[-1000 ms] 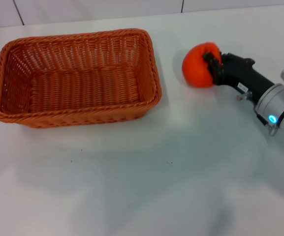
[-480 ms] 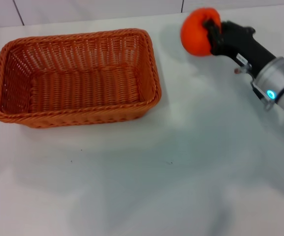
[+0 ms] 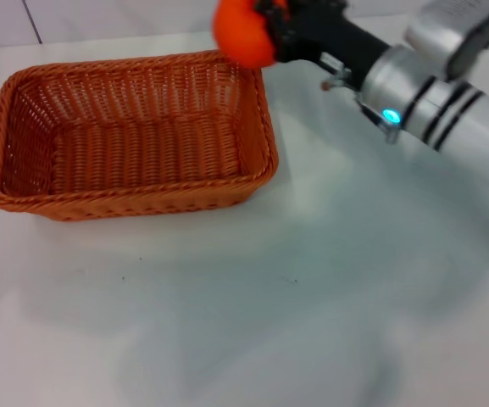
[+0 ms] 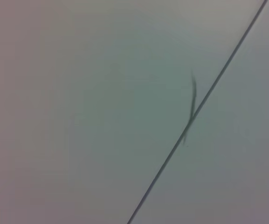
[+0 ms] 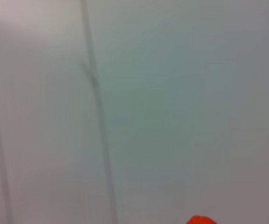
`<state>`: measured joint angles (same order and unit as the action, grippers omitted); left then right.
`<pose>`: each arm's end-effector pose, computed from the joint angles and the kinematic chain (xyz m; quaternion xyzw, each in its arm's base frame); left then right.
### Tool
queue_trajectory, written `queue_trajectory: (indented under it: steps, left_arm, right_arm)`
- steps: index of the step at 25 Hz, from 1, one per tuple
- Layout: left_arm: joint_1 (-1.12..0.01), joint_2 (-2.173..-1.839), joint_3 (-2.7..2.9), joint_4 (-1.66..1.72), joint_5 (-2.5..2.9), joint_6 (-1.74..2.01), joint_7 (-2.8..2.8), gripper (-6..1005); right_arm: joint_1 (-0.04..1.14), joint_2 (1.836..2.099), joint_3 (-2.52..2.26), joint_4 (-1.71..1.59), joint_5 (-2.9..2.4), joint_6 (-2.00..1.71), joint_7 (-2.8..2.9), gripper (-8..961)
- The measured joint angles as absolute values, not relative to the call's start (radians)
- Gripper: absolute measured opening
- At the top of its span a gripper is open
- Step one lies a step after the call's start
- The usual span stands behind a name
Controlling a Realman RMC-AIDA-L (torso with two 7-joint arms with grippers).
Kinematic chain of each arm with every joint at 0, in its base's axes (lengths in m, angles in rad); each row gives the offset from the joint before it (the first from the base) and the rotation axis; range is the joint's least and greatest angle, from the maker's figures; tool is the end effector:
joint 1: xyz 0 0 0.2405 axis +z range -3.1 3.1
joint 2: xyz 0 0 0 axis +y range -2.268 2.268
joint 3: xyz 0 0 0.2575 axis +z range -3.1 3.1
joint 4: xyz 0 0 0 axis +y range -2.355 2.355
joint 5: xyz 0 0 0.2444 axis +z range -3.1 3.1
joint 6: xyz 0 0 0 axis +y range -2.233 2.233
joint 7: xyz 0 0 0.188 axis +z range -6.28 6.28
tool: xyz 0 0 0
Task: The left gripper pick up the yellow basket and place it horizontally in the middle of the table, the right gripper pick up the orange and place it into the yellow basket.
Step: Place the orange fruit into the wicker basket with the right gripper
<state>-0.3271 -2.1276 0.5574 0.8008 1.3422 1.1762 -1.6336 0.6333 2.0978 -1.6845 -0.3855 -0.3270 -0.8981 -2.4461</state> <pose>-0.3356 0.4076 0.1104 -0.6479 -0.4017 -0.4838 0.4300 0.1925 0.4613 -0.0977 -0.1995 -0.8297 -0.3710 0.3663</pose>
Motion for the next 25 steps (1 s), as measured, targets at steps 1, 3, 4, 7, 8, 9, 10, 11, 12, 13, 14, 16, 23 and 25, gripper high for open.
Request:
queue_trajectory:
  steps: [1, 3, 4, 7, 8, 9, 10, 11, 12, 13, 14, 16, 23, 25]
  left_arm:
    - [-0.328, -2.127, 0.558, 0.798, 1.342, 1.174, -1.634, 891]
    - [-0.330, -2.127, 0.561, 0.796, 1.342, 1.167, -1.629, 891]
    - [-0.332, -2.127, 0.563, 0.794, 1.342, 1.164, -1.625, 891]
    - [-0.338, -2.127, 0.564, 0.787, 1.342, 1.163, -1.614, 890]
    - [-0.339, -2.127, 0.565, 0.785, 1.342, 1.161, -1.613, 890]
    - [-0.342, -2.127, 0.565, 0.785, 1.342, 1.158, -1.612, 890]
    - [-0.343, -2.128, 0.566, 0.785, 1.342, 1.154, -1.612, 890]
    - [-0.346, -2.128, 0.567, 0.784, 1.342, 1.151, -1.611, 890]
    - [-0.348, -2.128, 0.568, 0.784, 1.343, 1.147, -1.611, 890]
    - [-0.350, -2.128, 0.568, 0.783, 1.344, 1.144, -1.610, 890]
    - [-0.352, -2.128, 0.568, 0.783, 1.344, 1.141, -1.610, 890]
    - [-0.355, -2.128, 0.568, 0.783, 1.345, 1.137, -1.610, 890]
    - [-0.366, -2.128, 0.567, 0.783, 1.355, 1.125, -1.608, 890]
    - [-0.368, -2.128, 0.568, 0.783, 1.357, 1.125, -1.608, 890]
  right_arm:
    - [0.649, 2.099, -1.686, -0.386, -0.347, -0.890, -2.432, 73]
    - [0.681, 2.103, -1.688, -0.386, -0.387, -0.881, -2.412, 73]
    - [0.705, 2.107, -1.699, -0.386, -0.414, -0.878, -2.394, 74]
    - [0.722, 2.109, -1.721, -0.388, -0.424, -0.878, -2.373, 74]
    - [0.728, 2.109, -1.732, -0.389, -0.426, -0.878, -2.363, 74]
    - [0.731, 2.110, -1.746, -0.393, -0.426, -0.877, -2.355, 74]
    - [0.733, 2.110, -1.758, -0.397, -0.427, -0.877, -2.351, 74]
    - [0.734, 2.110, -1.768, -0.401, -0.427, -0.876, -2.347, 74]
    - [0.734, 2.110, -1.781, -0.405, -0.427, -0.876, -2.340, 74]
    - [0.734, 2.110, -1.790, -0.408, -0.427, -0.876, -2.332, 74]
    - [0.735, 2.110, -1.798, -0.411, -0.428, -0.876, -2.322, 73]
    - [0.735, 2.111, -1.806, -0.412, -0.431, -0.876, -2.309, 73]
    - [0.736, 2.111, -1.809, -0.413, -0.443, -0.878, -2.284, 71]
    - [0.737, 2.111, -1.809, -0.413, -0.443, -0.885, -2.283, 71]
